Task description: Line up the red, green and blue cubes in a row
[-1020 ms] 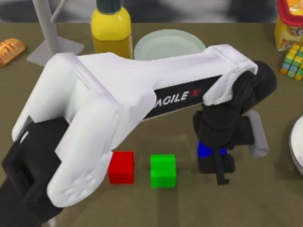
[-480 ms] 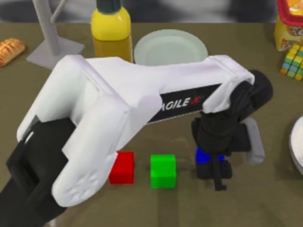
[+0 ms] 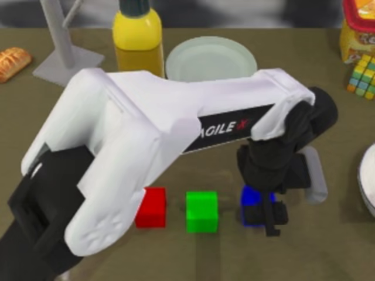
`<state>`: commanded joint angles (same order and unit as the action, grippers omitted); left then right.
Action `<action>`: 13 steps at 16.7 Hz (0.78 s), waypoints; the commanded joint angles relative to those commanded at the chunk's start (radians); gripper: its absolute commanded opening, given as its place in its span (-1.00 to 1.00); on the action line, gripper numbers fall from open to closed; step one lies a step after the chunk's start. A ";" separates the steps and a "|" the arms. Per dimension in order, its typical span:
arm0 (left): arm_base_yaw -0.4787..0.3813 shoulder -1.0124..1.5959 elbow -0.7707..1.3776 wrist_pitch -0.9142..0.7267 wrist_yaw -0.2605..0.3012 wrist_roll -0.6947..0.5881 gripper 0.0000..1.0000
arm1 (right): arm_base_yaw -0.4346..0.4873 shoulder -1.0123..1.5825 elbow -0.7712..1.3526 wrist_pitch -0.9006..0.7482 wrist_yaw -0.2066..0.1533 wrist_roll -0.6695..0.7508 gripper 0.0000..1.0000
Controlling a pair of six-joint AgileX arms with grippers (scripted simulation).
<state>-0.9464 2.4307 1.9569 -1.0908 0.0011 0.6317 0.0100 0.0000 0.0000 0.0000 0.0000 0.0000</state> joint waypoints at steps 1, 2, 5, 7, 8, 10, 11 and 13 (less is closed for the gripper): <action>0.000 0.000 0.000 0.000 0.000 0.000 0.81 | 0.000 0.000 0.000 0.000 0.000 0.000 1.00; 0.000 0.000 0.000 0.000 0.000 0.000 0.96 | 0.000 0.000 0.000 0.000 0.000 0.000 1.00; 0.000 0.000 0.000 0.000 0.000 0.000 1.00 | 0.000 0.000 0.000 0.000 0.000 0.000 1.00; 0.000 0.000 0.000 0.000 0.000 0.000 1.00 | 0.000 0.000 0.000 0.000 0.000 0.000 1.00; 0.000 0.000 0.000 0.000 0.000 0.000 1.00 | 0.000 0.000 0.000 0.000 0.000 0.000 1.00; 0.000 0.000 0.000 0.000 0.000 0.000 1.00 | 0.000 0.000 0.000 0.000 0.000 0.000 1.00; 0.002 0.000 0.000 0.000 0.000 0.000 1.00 | 0.000 0.000 0.000 0.000 0.000 0.000 1.00; 0.002 -0.002 0.017 -0.017 0.000 0.001 1.00 | 0.000 0.000 0.000 0.000 0.000 0.000 1.00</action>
<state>-0.9445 2.4287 1.9742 -1.1082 0.0008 0.6328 0.0100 0.0000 0.0000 0.0000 0.0000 0.0000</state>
